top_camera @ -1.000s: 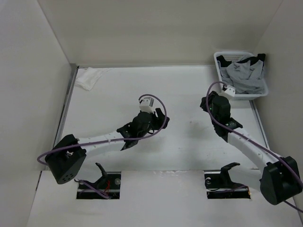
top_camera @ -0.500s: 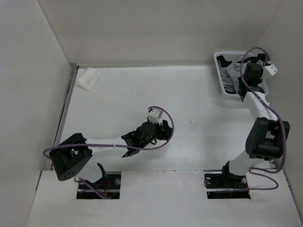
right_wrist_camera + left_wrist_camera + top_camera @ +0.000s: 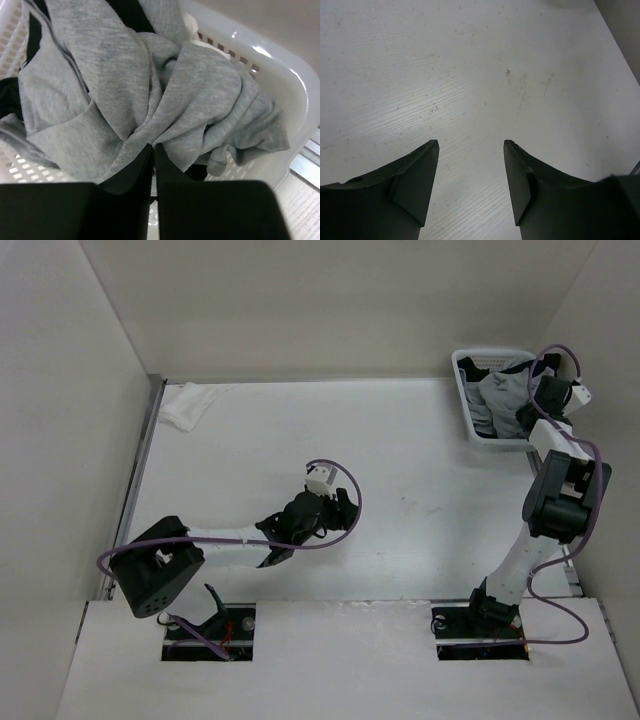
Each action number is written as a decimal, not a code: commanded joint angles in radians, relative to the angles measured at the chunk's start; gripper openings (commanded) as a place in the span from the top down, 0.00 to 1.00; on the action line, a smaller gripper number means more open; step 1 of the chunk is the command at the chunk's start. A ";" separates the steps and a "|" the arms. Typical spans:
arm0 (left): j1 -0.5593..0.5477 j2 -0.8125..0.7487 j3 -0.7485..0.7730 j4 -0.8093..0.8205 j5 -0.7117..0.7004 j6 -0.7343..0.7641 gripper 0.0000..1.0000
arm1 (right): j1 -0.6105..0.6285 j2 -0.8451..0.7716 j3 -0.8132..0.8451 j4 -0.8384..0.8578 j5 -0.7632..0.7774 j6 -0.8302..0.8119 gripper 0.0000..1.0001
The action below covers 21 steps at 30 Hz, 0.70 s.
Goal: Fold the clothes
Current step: Grab the tank top from the pile, then move the tank top to the center of the board
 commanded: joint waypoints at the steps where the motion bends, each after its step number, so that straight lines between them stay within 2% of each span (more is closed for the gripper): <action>1: 0.008 -0.010 -0.010 0.070 0.024 -0.010 0.47 | -0.013 -0.051 0.024 0.087 -0.075 0.000 1.00; 6: 0.012 -0.015 -0.012 0.070 0.024 -0.011 0.47 | 0.010 -0.295 -0.088 0.175 -0.051 0.006 1.00; 9: 0.014 -0.018 -0.016 0.071 0.024 -0.019 0.47 | 0.082 -0.514 -0.162 0.218 -0.017 0.005 1.00; 11: 0.022 -0.025 -0.024 0.078 0.024 -0.025 0.47 | 0.174 -0.674 -0.190 0.218 0.027 -0.009 1.00; 14: 0.052 -0.056 -0.047 0.087 0.018 -0.048 0.47 | 0.349 -0.885 -0.203 0.196 0.078 -0.046 1.00; 16: 0.086 -0.094 -0.061 0.078 0.024 -0.074 0.47 | 0.464 -0.967 -0.181 0.170 0.101 -0.072 1.00; 18: 0.143 -0.183 -0.093 0.062 0.027 -0.105 0.47 | 0.672 -1.044 -0.116 0.129 0.145 -0.118 1.00; 21: 0.212 -0.281 -0.126 0.032 0.023 -0.139 0.47 | 0.924 -1.061 -0.038 0.124 0.208 -0.205 1.00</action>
